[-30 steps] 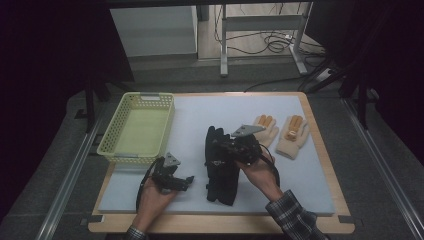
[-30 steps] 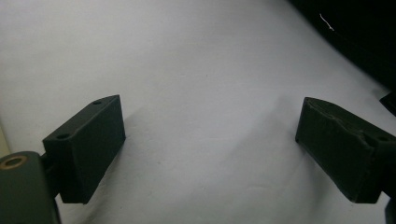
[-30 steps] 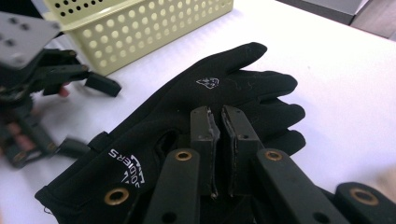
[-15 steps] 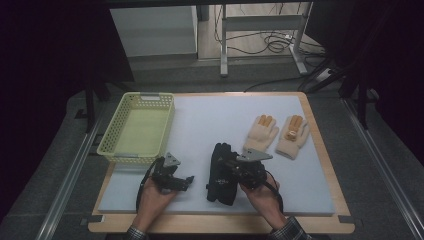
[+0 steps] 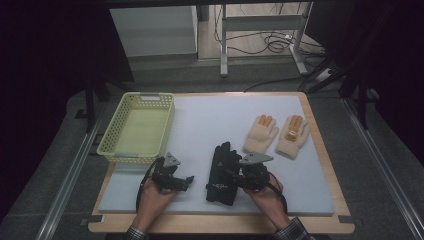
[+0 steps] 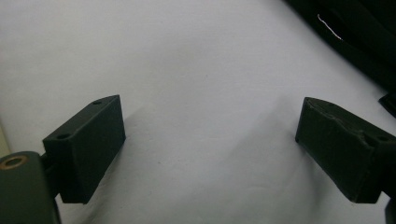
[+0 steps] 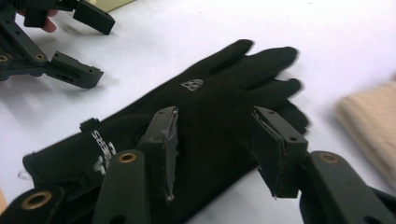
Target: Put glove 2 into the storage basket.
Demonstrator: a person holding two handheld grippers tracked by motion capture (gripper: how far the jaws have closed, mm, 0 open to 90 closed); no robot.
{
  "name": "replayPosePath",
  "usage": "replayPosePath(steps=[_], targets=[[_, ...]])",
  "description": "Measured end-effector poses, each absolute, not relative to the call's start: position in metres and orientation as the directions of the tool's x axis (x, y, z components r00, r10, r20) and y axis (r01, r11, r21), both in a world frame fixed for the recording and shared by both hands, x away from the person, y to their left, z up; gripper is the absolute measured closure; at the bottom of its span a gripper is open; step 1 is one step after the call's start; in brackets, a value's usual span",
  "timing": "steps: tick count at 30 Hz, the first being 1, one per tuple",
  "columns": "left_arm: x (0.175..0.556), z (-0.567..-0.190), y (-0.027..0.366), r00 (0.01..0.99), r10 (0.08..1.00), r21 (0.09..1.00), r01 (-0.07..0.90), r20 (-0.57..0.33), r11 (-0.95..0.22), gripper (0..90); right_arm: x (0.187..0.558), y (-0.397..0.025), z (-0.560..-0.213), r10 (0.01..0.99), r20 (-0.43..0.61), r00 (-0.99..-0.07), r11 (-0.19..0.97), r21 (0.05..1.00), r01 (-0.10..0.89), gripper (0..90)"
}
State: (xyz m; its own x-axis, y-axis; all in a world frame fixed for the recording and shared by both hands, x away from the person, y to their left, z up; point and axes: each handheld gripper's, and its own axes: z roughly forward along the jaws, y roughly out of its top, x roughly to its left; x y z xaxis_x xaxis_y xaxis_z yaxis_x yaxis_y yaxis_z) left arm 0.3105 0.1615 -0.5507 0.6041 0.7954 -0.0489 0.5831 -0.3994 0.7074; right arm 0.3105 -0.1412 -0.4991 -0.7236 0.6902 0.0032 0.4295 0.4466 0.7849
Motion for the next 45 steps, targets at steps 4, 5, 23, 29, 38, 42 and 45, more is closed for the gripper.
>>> replayPosePath(steps=[4, 5, 23, 29, 38, 42, 45], targets=[[0.311, -0.551, 0.161, 0.604, 0.796, 0.707, 0.583, -0.049, -0.399, 8.3, 0.31, -0.159, -0.5, 0.695, 0.012, -0.719, 0.443, 0.78, 0.442, 51.6], [0.311, -0.551, 0.162, 0.605, 0.795, 0.707, 0.582, -0.048, -0.401, 8.3, 0.31, -0.162, -0.501, 0.698, 0.024, -0.716, 0.435, 0.78, 0.45, 54.4], [0.302, -0.55, 0.174, 0.638, 0.769, 0.698, 0.567, -0.037, -0.438, 6.8, 0.28, -0.167, -0.536, 0.587, 0.071, -0.806, 0.497, 0.755, 0.428, 77.6], [0.302, -0.548, 0.182, 0.645, 0.763, 0.677, 0.579, -0.038, -0.456, 7.2, 0.28, -0.158, -0.538, 0.566, 0.083, -0.82, 0.498, 0.759, 0.42, 77.7], [0.297, -0.552, 0.196, 0.654, 0.756, 0.697, 0.561, -0.042, -0.447, 6.0, 0.285, -0.126, -0.539, 0.543, 0.061, -0.838, 0.518, 0.761, 0.391, 77.5], [0.297, -0.552, 0.196, 0.651, 0.758, 0.697, 0.562, -0.041, -0.445, 5.6, 0.291, -0.111, -0.538, 0.557, 0.037, -0.829, 0.535, 0.748, 0.393, 77.6], [0.297, -0.552, 0.196, 0.652, 0.757, 0.697, 0.56, -0.039, -0.447, 5.6, 0.293, -0.105, -0.538, 0.56, 0.02, -0.828, 0.543, 0.746, 0.385, 77.5]])
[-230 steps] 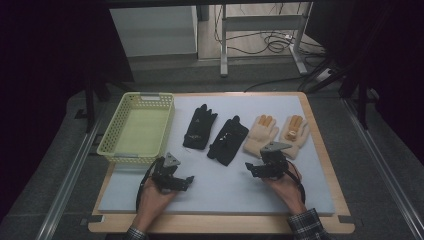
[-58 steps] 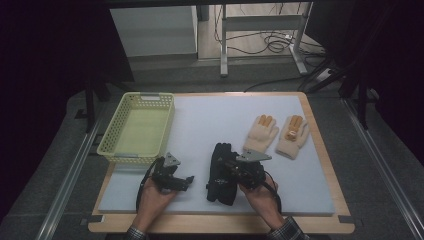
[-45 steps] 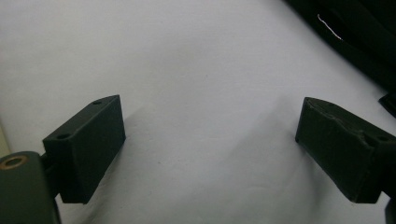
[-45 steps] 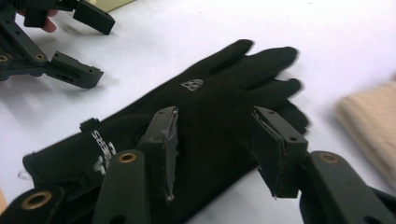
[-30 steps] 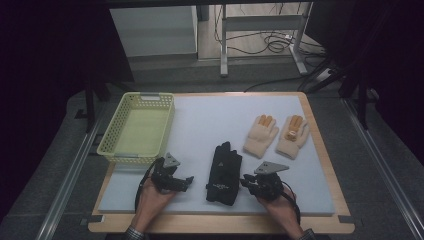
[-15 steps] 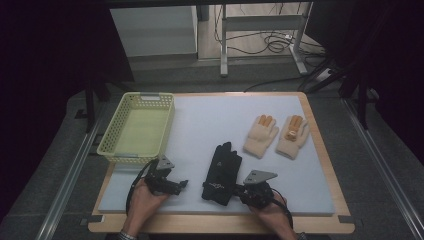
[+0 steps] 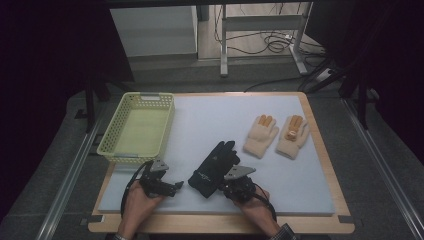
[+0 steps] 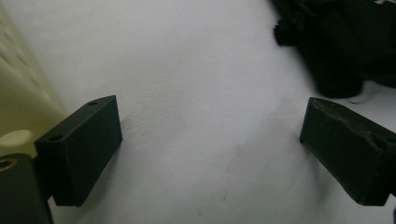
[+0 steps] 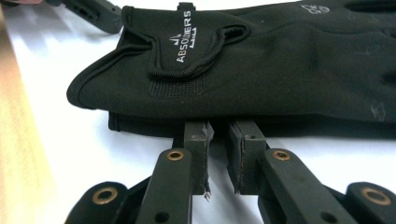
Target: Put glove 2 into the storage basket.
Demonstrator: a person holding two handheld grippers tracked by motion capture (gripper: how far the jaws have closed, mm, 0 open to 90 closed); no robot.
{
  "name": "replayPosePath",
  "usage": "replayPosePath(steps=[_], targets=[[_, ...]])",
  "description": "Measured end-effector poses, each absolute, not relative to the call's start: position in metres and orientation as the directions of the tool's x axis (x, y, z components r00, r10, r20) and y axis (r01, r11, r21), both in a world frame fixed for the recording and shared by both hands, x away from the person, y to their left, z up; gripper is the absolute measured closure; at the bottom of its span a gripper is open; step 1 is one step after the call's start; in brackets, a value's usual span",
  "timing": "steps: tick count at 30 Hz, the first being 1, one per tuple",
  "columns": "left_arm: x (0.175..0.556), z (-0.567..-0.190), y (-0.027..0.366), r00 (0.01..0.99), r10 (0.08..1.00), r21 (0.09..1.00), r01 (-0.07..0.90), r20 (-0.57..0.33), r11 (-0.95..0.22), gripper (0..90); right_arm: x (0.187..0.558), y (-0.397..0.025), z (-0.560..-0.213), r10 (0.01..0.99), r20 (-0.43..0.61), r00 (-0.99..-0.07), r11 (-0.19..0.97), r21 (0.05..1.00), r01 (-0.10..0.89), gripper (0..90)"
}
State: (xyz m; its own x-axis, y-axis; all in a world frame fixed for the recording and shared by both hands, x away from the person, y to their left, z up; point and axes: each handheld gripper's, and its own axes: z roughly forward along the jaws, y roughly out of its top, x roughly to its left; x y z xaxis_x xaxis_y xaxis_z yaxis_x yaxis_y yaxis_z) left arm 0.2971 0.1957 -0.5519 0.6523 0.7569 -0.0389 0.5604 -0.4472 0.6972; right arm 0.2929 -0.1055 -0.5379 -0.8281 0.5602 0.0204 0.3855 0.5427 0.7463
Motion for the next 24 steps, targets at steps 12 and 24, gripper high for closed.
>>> replayPosePath(steps=[12, 24], targets=[[0.297, -0.552, 0.195, 0.651, 0.758, 0.7, 0.558, -0.038, -0.445, 5.5, 0.304, -0.103, -0.535, 0.555, 0.012, -0.832, 0.557, 0.738, 0.381, 67.5], [0.297, -0.552, 0.196, 0.654, 0.756, 0.7, 0.56, -0.043, -0.444, 5.0, 0.324, -0.189, -0.523, 0.696, -0.023, -0.718, 0.488, 0.749, 0.448, 41.8]])
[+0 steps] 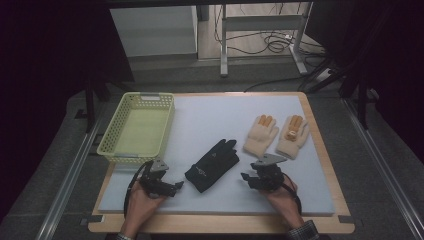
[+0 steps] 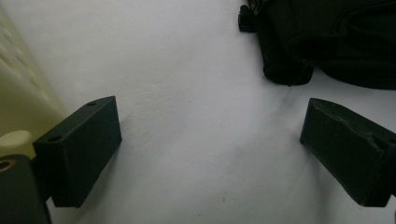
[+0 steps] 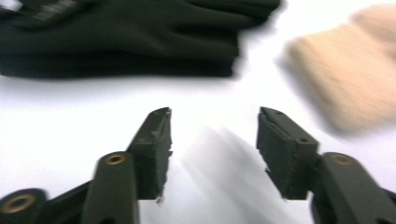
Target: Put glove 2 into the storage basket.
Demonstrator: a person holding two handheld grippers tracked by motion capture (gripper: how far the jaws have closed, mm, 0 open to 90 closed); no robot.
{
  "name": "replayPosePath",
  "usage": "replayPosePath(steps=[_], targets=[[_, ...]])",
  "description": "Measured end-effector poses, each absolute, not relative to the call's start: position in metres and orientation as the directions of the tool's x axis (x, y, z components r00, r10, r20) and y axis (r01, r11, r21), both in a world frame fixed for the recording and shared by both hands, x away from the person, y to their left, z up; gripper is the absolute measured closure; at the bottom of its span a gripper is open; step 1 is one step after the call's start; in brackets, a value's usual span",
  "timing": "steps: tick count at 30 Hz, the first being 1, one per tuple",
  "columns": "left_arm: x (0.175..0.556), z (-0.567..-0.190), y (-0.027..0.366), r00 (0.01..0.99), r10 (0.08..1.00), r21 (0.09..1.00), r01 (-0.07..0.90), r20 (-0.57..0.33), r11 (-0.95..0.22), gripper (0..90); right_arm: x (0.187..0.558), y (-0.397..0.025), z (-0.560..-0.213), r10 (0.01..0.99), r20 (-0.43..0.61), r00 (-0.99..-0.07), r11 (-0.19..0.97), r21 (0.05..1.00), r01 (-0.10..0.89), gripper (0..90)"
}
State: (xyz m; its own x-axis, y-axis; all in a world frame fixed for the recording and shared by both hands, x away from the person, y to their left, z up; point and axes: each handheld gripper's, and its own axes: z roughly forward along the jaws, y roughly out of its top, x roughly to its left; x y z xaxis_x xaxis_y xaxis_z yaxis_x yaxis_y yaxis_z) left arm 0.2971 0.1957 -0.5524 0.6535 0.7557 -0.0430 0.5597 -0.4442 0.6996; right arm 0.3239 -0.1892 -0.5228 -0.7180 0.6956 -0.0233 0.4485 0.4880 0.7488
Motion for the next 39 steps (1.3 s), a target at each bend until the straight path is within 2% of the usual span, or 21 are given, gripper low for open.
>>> replayPosePath(steps=[8, 13, 16, 24, 30, 39], targets=[[0.297, -0.552, 0.196, 0.654, 0.755, 0.697, 0.563, -0.047, -0.444, 4.4, 0.335, -0.236, -0.528, 0.767, -0.04, -0.64, 0.455, 0.738, 0.499, 27.9], [0.297, -0.552, 0.196, 0.655, 0.754, 0.7, 0.559, -0.043, -0.445, 4.8, 0.338, -0.242, -0.531, 0.775, -0.025, -0.631, 0.441, 0.737, 0.513, 24.9], [0.296, -0.551, 0.196, 0.651, 0.758, 0.7, 0.561, -0.043, -0.442, 5.2, 0.336, -0.239, -0.532, 0.782, -0.054, -0.621, 0.455, 0.731, 0.508, 21.8], [0.292, -0.537, 0.187, 0.693, 0.716, 0.692, 0.557, -0.084, -0.459, 0.3, 0.337, -0.24, -0.532, 0.784, -0.049, -0.619, 0.449, 0.733, 0.51, 21.7], [0.3, -0.516, 0.169, 0.74, 0.663, 0.705, 0.532, -0.116, -0.469, 0.0, 0.337, -0.24, -0.533, 0.784, -0.051, -0.619, 0.449, 0.734, 0.509, 21.6], [0.325, -0.5, 0.111, 0.77, 0.631, 0.674, 0.516, -0.094, -0.529, 0.0, 0.337, -0.24, -0.533, 0.784, -0.052, -0.618, 0.45, 0.734, 0.509, 21.6]])
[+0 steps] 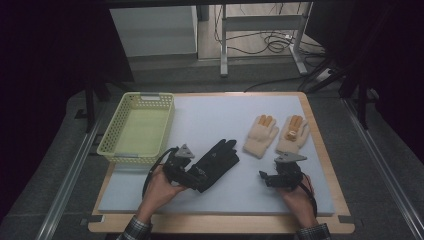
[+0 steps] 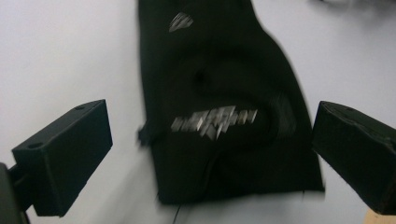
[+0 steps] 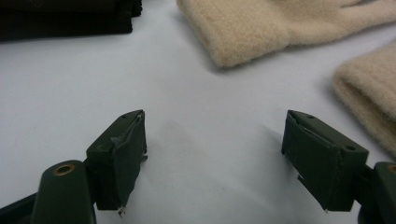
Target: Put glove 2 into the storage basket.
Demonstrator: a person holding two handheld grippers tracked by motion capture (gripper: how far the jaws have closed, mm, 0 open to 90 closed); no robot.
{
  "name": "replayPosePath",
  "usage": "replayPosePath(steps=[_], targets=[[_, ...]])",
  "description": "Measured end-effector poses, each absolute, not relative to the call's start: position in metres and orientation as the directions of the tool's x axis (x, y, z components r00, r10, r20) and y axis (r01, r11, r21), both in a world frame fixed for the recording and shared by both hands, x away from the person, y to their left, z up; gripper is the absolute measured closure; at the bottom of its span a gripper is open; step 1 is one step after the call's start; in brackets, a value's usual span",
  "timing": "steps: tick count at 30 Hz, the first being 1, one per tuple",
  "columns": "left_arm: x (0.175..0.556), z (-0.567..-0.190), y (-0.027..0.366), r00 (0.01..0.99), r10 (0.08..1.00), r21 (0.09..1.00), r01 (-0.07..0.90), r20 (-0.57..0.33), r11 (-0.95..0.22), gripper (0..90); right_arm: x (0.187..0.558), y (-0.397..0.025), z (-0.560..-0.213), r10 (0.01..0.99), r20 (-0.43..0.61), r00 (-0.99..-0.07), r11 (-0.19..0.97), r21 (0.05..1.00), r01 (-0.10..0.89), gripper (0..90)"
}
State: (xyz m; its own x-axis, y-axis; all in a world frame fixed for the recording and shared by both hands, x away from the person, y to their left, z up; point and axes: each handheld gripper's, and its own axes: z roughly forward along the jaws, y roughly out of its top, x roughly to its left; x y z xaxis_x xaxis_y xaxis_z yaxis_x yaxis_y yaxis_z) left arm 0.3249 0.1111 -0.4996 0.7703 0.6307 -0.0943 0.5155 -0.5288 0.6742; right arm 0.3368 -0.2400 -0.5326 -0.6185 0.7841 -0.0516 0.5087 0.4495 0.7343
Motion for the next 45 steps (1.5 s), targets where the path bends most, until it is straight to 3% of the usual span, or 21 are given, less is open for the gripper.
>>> replayPosePath(steps=[7, 23, 28, 31, 35, 45], targets=[[0.337, -0.512, 0.076, 0.753, 0.657, 0.626, 0.528, -0.034, -0.573, 0.0, 0.337, -0.24, -0.533, 0.784, -0.051, -0.618, 0.449, 0.734, 0.509, 21.6], [0.347, -0.533, 0.07, 0.745, 0.666, 0.568, 0.564, -0.037, -0.599, 0.5, 0.337, -0.24, -0.533, 0.784, -0.051, -0.618, 0.449, 0.734, 0.509, 21.6], [0.347, -0.527, 0.074, 0.736, 0.676, 0.571, 0.572, -0.039, -0.59, 20.9, 0.337, -0.24, -0.533, 0.784, -0.051, -0.618, 0.449, 0.734, 0.509, 21.6], [0.346, -0.523, 0.074, 0.733, 0.68, 0.572, 0.573, -0.035, -0.588, 43.2, 0.337, -0.24, -0.533, 0.784, -0.052, -0.618, 0.45, 0.734, 0.509, 21.6], [0.345, -0.519, 0.073, 0.738, 0.674, 0.57, 0.572, -0.042, -0.59, 62.0, 0.337, -0.24, -0.533, 0.784, -0.052, -0.618, 0.45, 0.734, 0.509, 21.6], [0.356, -0.497, 0.089, 0.696, 0.711, 0.627, 0.599, -0.1, -0.498, 65.2, 0.337, -0.24, -0.533, 0.784, -0.053, -0.618, 0.451, 0.734, 0.508, 21.6]])
